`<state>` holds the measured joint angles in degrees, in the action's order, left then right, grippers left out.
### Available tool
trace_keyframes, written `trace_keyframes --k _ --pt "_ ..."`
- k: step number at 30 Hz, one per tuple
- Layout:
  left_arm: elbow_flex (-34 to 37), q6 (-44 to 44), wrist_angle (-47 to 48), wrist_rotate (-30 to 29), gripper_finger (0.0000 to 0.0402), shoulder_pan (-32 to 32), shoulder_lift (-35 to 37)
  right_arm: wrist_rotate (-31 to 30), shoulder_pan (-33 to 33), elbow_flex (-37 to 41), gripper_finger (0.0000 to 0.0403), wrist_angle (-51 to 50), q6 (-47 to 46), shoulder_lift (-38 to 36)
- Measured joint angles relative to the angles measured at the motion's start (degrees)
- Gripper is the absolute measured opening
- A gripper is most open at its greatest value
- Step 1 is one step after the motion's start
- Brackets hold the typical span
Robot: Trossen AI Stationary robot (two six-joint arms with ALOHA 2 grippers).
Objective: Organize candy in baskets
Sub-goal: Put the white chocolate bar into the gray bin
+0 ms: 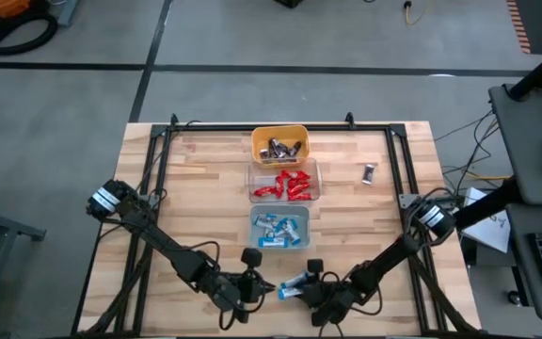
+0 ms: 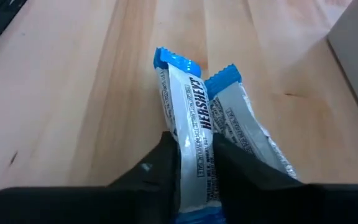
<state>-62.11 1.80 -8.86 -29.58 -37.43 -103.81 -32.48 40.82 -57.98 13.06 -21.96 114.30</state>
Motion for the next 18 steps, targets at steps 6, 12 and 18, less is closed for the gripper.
trace_keyframes --k 6,12,18 --pt "0.0 -0.3 0.0 -9.3 0.0011 0.3 0.0 -0.9 -0.2 0.2 0.0039 -1.3 0.1 -1.6" --pt "0.0 -2.8 -0.1 -11.6 0.0011 1.2 1.9 -1.7 -0.2 0.4 0.0044 -5.2 -2.8 -5.8" --pt "0.0 -4.2 1.0 -12.0 0.0011 2.7 4.7 -1.4 -0.1 0.3 0.0037 -6.2 -4.5 -7.5"
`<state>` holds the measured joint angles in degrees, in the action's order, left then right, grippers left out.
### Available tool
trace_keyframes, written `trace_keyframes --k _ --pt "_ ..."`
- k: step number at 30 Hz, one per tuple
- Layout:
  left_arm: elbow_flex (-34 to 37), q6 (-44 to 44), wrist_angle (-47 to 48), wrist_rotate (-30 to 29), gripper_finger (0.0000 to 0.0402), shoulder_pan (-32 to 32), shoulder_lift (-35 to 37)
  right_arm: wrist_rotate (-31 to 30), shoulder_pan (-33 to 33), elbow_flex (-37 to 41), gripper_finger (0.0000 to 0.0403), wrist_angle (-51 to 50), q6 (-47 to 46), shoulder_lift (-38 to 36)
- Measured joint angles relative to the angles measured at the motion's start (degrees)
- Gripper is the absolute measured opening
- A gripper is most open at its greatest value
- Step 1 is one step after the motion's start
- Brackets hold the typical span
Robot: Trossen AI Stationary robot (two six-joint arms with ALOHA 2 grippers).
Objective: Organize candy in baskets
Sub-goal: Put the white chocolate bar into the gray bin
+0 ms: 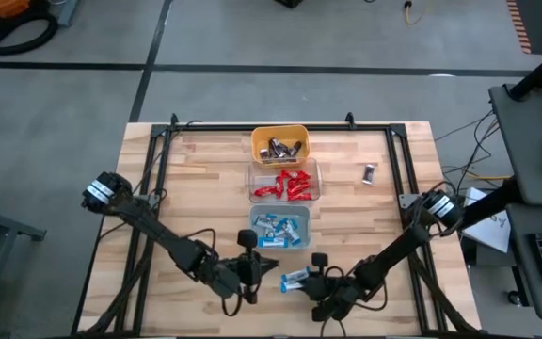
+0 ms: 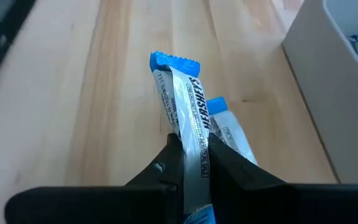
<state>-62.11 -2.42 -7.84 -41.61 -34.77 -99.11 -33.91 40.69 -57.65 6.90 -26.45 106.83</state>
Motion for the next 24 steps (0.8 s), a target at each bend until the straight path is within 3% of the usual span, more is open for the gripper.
trace_keyframes --k 7,12,17,24 --pt "0.0 -7.0 1.7 0.4 0.0011 1.0 2.6 1.2 -0.3 0.0 0.0037 -1.4 2.5 -7.0" --pt "2.8 -10.4 2.3 4.8 0.0006 2.8 7.1 1.2 -4.6 -0.1 0.0037 -5.7 4.4 -16.4" --pt "11.3 -11.1 0.0 8.1 0.0001 6.1 14.4 4.3 -12.9 -0.1 0.0037 -9.2 10.7 -20.0" --pt "25.9 -15.3 -11.7 8.9 0.0 11.4 27.6 14.8 -23.7 0.0 0.0061 -8.9 16.7 -19.3"
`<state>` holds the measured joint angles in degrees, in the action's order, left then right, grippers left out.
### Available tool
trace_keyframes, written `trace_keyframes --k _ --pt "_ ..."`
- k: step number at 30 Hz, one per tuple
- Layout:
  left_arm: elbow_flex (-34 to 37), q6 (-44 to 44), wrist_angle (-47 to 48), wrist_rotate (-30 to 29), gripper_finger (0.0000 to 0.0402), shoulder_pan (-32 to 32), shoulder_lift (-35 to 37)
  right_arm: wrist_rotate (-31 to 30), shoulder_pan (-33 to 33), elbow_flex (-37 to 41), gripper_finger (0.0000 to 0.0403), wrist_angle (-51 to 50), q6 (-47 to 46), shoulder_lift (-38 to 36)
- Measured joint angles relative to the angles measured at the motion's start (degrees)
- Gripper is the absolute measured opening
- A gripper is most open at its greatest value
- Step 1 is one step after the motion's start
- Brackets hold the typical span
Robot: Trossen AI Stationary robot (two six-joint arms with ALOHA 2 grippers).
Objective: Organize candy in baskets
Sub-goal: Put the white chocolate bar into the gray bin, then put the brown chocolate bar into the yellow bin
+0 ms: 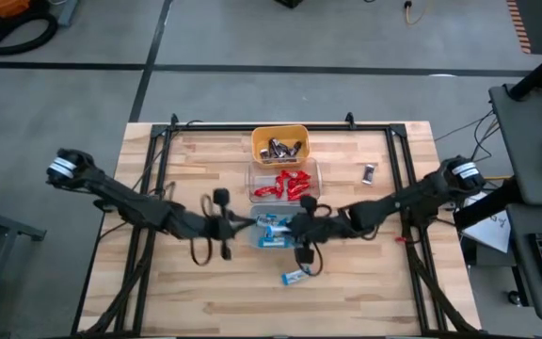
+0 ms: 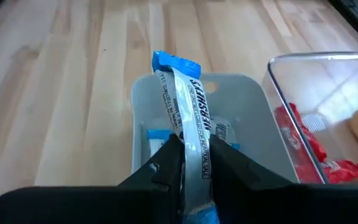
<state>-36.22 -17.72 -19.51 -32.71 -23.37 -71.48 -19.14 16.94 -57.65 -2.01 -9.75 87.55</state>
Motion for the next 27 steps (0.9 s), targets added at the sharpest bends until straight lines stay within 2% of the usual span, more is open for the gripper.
trace_keyframes --k 3,10,14,17,19,21,27 --pt "4.9 0.1 -5.0 0.6 0.0 1.9 4.3 3.0 -2.1 0.0 0.0076 -0.1 0.3 -0.3" --pt "10.8 0.4 -11.5 0.7 0.0 2.4 9.6 2.1 -3.1 0.0 0.0126 -0.7 0.2 -0.4" --pt "10.8 3.4 -11.6 0.7 0.0 2.4 9.8 -4.4 -3.0 0.0 0.0154 -3.4 1.5 -1.4" --pt "10.4 6.3 -11.6 0.5 0.0 2.4 8.7 -13.8 -4.6 0.0 0.0166 -8.2 0.5 -4.3" --pt "10.0 7.5 -11.4 0.3 0.0 2.4 7.8 -20.1 -7.3 0.0 0.0169 -13.6 -2.9 -7.2" --pt "9.6 7.7 -11.3 -0.5 0.0 2.4 7.1 -22.5 -11.2 -0.1 0.0169 -20.4 -8.4 -10.9" --pt "7.7 5.6 -11.3 -5.1 0.0 2.4 5.8 -17.7 -29.1 -0.7 0.0155 -42.1 -23.6 -18.9"
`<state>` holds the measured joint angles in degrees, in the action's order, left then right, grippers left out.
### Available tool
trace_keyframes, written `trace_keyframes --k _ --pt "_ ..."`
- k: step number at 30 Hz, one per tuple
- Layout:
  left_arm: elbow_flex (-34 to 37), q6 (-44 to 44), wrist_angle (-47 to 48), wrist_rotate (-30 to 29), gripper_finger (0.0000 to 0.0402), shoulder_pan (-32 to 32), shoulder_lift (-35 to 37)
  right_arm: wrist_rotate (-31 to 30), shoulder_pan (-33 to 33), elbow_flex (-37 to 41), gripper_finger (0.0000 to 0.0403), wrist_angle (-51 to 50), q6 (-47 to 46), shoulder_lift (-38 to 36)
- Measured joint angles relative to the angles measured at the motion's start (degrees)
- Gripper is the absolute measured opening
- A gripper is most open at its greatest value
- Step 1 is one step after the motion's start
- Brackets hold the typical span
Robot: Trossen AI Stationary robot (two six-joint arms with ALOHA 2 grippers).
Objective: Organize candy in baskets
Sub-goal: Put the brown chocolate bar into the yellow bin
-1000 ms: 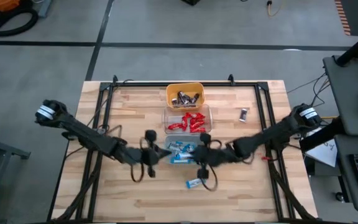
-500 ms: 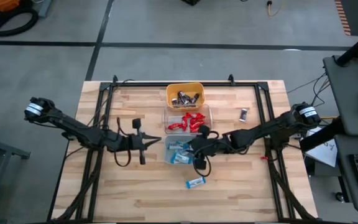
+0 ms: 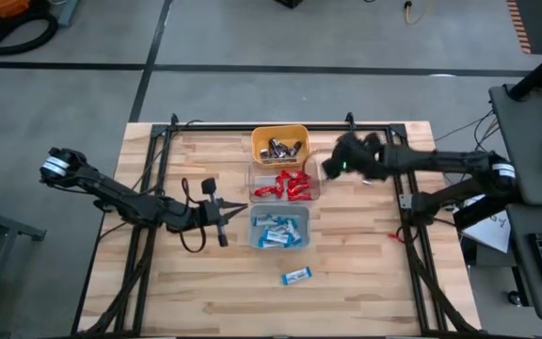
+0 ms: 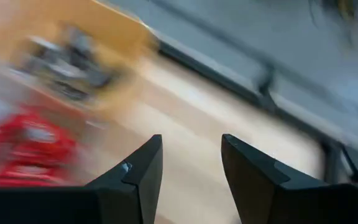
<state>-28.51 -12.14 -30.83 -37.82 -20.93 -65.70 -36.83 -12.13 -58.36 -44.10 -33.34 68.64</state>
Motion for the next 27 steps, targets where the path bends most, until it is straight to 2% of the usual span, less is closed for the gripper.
trace_keyframes --k 4,7,10,13,15,21,27 --pt "-0.9 -2.4 0.2 -4.7 0.0 0.0 -0.3 7.0 -10.8 1.1 0.015 -11.2 -4.7 0.9" --pt "-0.8 -4.8 0.7 -6.3 0.0 0.0 -0.1 7.3 -16.5 1.8 0.0153 -15.9 -4.1 2.9" --pt "-0.1 -7.6 1.4 -6.3 0.0 0.0 0.9 9.7 -21.7 2.3 0.0158 -16.0 0.2 4.2" --pt "0.8 -9.6 2.0 -6.2 0.0 0.1 2.5 16.4 -26.4 3.2 0.0163 -13.0 4.5 4.6" --pt "1.4 -10.3 2.3 -6.2 0.0 0.2 3.5 20.4 -28.9 4.2 0.0168 -12.0 6.0 4.6" --pt "3.0 -10.1 2.8 -6.2 0.0 0.2 4.0 27.3 -34.2 6.8 0.0173 -12.2 6.3 4.6" --pt "4.3 -9.0 2.8 -6.2 0.0 0.2 3.8 28.2 -36.6 8.4 0.0173 -10.3 5.8 4.6"
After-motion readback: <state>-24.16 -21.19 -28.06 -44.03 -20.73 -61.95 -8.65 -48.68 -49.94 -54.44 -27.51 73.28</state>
